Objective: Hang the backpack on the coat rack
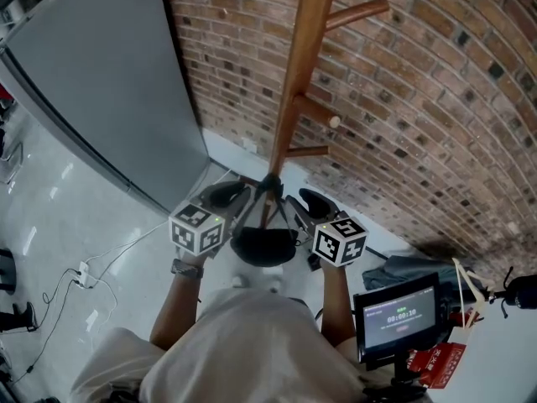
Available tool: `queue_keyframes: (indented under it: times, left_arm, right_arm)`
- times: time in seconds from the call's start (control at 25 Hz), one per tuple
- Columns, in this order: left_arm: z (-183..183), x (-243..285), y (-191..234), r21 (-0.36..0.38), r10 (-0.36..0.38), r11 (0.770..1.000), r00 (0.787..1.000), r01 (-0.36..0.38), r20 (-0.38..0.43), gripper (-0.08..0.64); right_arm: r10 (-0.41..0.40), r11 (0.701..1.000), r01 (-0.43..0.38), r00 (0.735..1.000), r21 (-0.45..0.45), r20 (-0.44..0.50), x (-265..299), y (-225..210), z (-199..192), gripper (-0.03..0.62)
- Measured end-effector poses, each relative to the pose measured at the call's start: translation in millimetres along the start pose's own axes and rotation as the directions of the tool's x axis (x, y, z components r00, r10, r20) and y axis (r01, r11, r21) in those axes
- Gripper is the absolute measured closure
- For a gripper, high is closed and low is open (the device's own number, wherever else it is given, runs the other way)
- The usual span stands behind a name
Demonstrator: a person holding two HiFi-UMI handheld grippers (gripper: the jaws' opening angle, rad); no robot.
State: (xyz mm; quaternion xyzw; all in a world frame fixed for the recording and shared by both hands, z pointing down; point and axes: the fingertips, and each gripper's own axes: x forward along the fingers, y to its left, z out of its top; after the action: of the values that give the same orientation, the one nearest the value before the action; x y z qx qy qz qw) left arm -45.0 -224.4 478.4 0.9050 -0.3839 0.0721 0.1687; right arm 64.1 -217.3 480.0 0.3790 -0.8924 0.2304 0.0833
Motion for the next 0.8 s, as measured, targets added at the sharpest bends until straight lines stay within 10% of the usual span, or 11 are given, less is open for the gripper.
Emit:
queue_keyframes:
  times: [0.8]
  left_arm:
    - [127, -38, -42, 0.297, 0.027, 0.950, 0.976, -0.092, 0.216, 0.560]
  right_arm:
    - [-0.101, 0.969, 0.154, 0.961, -0.195, 0.259, -62, 30, 127, 0.591]
